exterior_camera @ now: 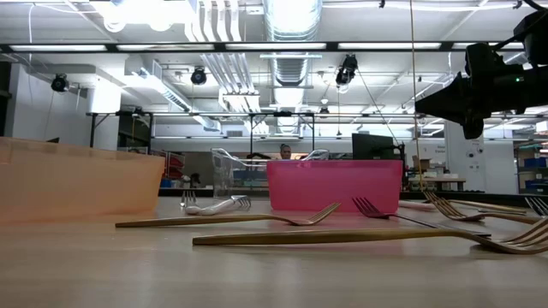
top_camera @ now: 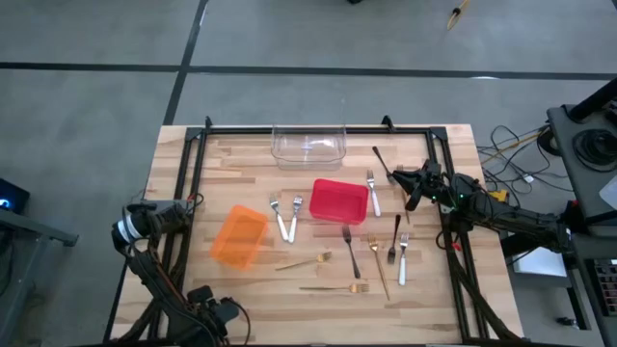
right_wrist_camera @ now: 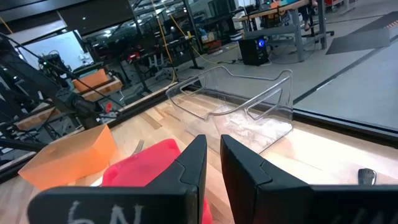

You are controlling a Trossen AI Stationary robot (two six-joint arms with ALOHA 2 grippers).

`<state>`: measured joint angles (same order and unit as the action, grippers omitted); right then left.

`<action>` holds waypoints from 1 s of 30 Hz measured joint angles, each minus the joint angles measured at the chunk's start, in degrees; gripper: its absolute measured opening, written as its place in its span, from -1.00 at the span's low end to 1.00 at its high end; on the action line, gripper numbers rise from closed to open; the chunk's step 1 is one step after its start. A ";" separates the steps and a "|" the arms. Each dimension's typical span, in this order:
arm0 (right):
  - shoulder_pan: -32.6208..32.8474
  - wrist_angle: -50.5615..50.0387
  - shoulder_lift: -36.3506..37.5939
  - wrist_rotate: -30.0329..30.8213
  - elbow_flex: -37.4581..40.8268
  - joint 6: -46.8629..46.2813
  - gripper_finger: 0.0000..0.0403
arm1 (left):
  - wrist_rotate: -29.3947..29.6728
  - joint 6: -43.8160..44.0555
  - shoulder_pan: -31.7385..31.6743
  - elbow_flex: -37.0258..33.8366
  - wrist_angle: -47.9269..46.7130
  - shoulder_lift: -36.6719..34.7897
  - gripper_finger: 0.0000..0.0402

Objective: Sort silverware by color (type)
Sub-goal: Put the black fork into the transparent bin

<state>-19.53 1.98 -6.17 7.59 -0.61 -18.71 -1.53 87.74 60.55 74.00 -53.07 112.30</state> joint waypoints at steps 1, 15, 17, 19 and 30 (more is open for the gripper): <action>0.00 0.00 0.00 0.01 0.00 0.01 -0.81 | -0.12 0.01 0.00 0.07 0.05 0.22 -0.17; 0.00 -0.07 -0.02 0.00 -0.01 0.80 -0.81 | -0.69 1.64 0.00 0.15 1.03 0.58 -0.53; 0.00 -0.07 -0.02 -0.01 -0.01 1.61 -0.81 | -0.69 1.91 0.00 0.13 1.19 0.60 -0.62; 0.00 -0.09 -0.02 0.01 -0.01 2.22 -0.81 | -0.69 1.92 0.00 0.11 1.23 0.64 -0.71; 0.00 -0.11 -0.02 0.01 -0.01 5.30 -0.81 | -1.04 2.82 -0.34 0.05 1.02 0.66 -0.99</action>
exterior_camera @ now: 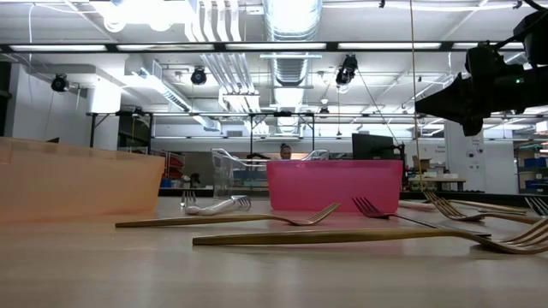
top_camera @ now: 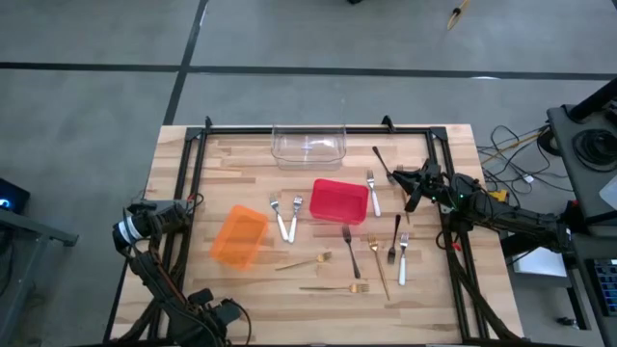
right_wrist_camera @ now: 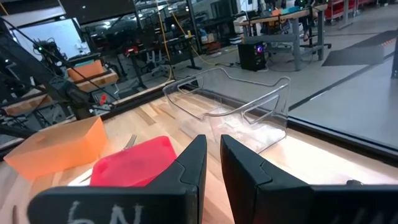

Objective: Sort silverware by color (type)
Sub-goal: Put the black fork into the transparent bin

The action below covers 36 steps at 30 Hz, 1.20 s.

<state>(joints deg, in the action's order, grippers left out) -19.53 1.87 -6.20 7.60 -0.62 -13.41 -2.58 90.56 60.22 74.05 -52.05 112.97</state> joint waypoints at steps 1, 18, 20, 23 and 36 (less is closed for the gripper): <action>0.00 0.00 0.00 0.00 0.00 0.00 -0.81 | -0.04 0.00 -0.04 0.05 -0.03 0.00 -0.99; 0.00 0.00 0.00 0.00 0.00 0.02 -0.81 | 3.68 -3.30 -2.47 3.72 -4.14 -2.88 -1.00; 0.00 0.00 0.00 0.00 0.00 0.03 -0.81 | 5.67 -3.37 -2.97 4.19 -5.42 -3.91 -1.00; 0.00 -0.02 0.00 -0.02 0.00 0.04 -0.81 | 8.92 -4.22 -4.00 5.03 -6.47 -5.01 -1.00; 0.00 0.02 0.00 -0.04 0.00 -0.02 -0.81 | 19.29 -27.07 -13.18 8.80 -9.14 -12.36 -1.00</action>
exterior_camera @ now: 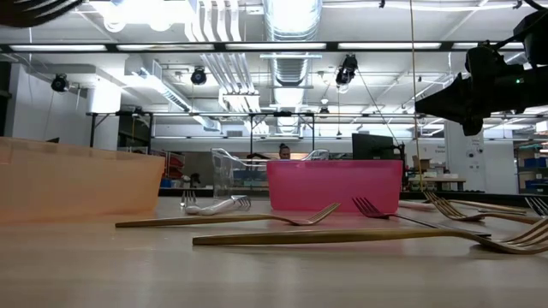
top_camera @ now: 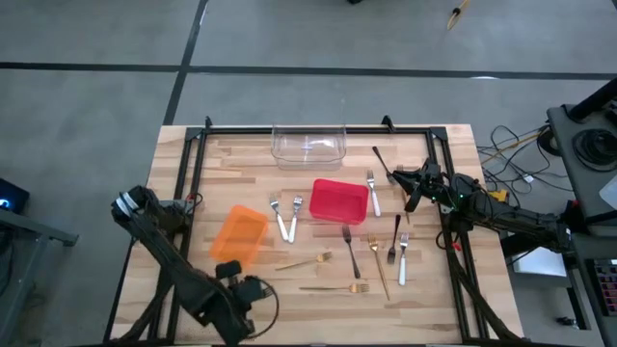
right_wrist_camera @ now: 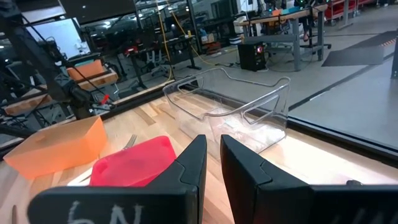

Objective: Sort silverware by color (type)
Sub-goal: Put the black fork into the transparent bin

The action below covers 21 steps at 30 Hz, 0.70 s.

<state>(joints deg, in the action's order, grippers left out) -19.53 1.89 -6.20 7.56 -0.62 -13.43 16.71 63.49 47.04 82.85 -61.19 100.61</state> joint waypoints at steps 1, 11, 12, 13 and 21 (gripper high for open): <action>0.00 0.01 0.00 0.02 0.00 -0.03 -0.81 | 1.24 -1.93 -0.91 0.00 -0.01 -1.06 -1.00; 0.00 2.26 0.00 -0.24 0.00 -2.58 -0.81 | 8.50 -26.29 -12.89 0.00 -0.79 -11.61 -1.00; 0.00 3.15 0.00 -0.31 0.00 -2.72 -0.81 | 8.72 -29.49 -14.65 -0.01 -0.77 -12.46 -1.00; 0.00 3.96 0.00 -0.42 0.00 -3.14 -0.81 | 9.10 -32.66 -16.39 -0.02 -0.69 -13.22 -1.00; 0.00 13.91 0.00 -3.04 0.00 -1.26 -0.81 | 9.24 -60.61 -32.70 -0.02 5.05 -17.89 -1.00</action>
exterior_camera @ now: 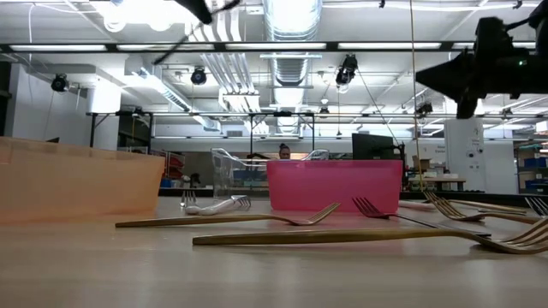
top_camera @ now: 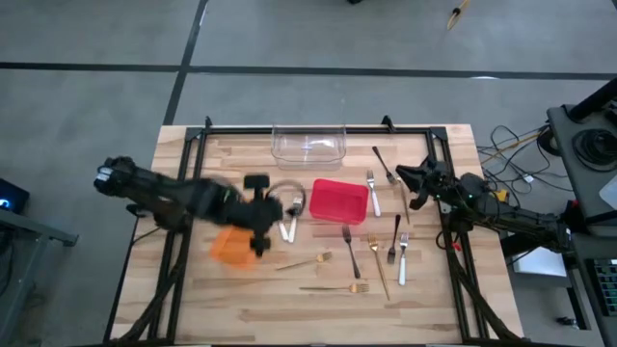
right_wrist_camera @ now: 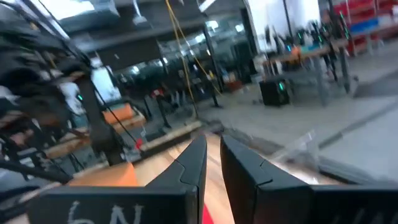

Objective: Sort silverware by color (type)
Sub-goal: Put the black fork into the transparent bin

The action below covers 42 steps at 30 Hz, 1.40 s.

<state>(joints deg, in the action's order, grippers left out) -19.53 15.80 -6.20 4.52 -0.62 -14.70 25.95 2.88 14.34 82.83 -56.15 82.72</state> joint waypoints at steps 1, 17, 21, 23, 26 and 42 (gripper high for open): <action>0.00 1.05 0.00 -0.04 0.00 0.79 -0.81 | -1.12 -3.77 -2.56 0.00 1.24 -0.37 -1.00; 0.00 16.91 -10.26 1.12 0.02 8.53 -0.81 | -26.34 -41.45 -40.00 -0.02 26.80 3.99 -1.00; 0.00 21.27 -14.76 2.98 0.01 9.46 -0.81 | -28.43 -43.08 -43.68 -0.02 28.80 5.80 -1.00; 0.00 21.83 -16.39 3.05 -0.22 9.39 -0.81 | -28.47 -43.13 -44.40 -0.02 29.12 6.66 -1.00; 0.00 22.06 -18.41 3.06 -1.57 9.51 -0.81 | -28.53 -43.66 -44.62 -0.02 29.11 7.68 -1.00; 0.00 13.08 -24.63 3.22 -11.92 13.09 -0.81 | -26.62 -46.49 -45.25 -0.02 28.58 10.70 -1.00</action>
<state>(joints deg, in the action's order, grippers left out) -19.53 28.88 -30.83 7.73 -12.55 -1.61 -0.67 -43.61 -30.91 82.81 -27.57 93.41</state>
